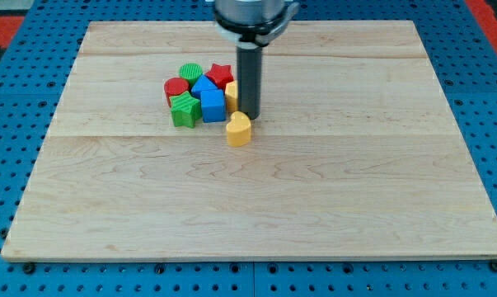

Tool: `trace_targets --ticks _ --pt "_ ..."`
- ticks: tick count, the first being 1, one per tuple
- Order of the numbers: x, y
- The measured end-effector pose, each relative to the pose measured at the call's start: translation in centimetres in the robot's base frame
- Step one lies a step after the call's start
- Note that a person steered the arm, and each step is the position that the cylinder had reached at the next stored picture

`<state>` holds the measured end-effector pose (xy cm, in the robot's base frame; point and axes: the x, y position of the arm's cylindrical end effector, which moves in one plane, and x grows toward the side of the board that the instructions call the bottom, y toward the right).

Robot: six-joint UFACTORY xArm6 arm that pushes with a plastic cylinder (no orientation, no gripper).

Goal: Move the blue triangle closer to the yellow heart

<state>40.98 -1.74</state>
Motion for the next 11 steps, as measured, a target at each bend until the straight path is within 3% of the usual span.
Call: trace_targets --ticks 1,2,3,4,6,7,8,10,11 --pt "1.5 -3.4" --pt "6.2 -1.1" --pt "7.7 4.8" --pt "10.4 3.9" --pt "2.3 5.1" --pt "-2.9 2.9" --pt "-4.2 -3.9" --pt "-6.3 -7.0" --pt "-1.0 -6.5"
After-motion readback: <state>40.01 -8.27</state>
